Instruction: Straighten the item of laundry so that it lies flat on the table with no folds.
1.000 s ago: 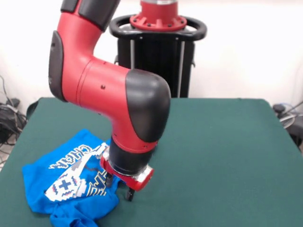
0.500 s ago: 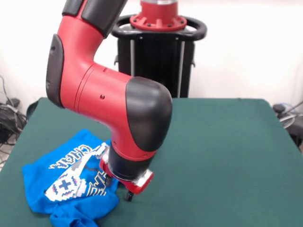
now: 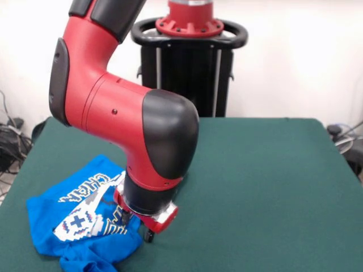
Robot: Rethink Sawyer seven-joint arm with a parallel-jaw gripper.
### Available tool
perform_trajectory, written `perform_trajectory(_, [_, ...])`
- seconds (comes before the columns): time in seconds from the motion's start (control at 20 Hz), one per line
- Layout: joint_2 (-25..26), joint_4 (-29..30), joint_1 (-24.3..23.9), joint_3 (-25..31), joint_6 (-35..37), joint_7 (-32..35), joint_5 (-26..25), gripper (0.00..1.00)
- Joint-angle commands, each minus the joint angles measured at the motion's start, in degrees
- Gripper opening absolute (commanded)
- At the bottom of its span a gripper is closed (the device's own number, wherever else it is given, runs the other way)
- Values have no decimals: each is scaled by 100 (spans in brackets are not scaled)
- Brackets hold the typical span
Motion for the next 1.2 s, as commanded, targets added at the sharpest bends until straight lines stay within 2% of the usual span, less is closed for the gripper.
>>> perform_trajectory(0.05, [171, 431, -390, 271, -1668, 1572, 137, 100])
perform_trajectory(0.4, [279, 331, -369, 98, -1449, 1536, 184, 100])
perform_trajectory(0.45, [296, 294, -353, 59, -1374, 1544, 185, 0])
perform_trajectory(0.55, [270, 271, -325, 55, -1452, 1620, 240, 0])
perform_trajectory(0.75, [355, -256, -259, -52, -654, 1390, 246, 0])
perform_trajectory(0.9, [438, -379, -268, 110, -428, 1367, 337, 0])
perform_trajectory(1.1, [297, -132, -110, 335, -354, 1506, 477, 0])
perform_trajectory(1.2, [103, 168, -79, 601, -344, 1481, 637, 0])
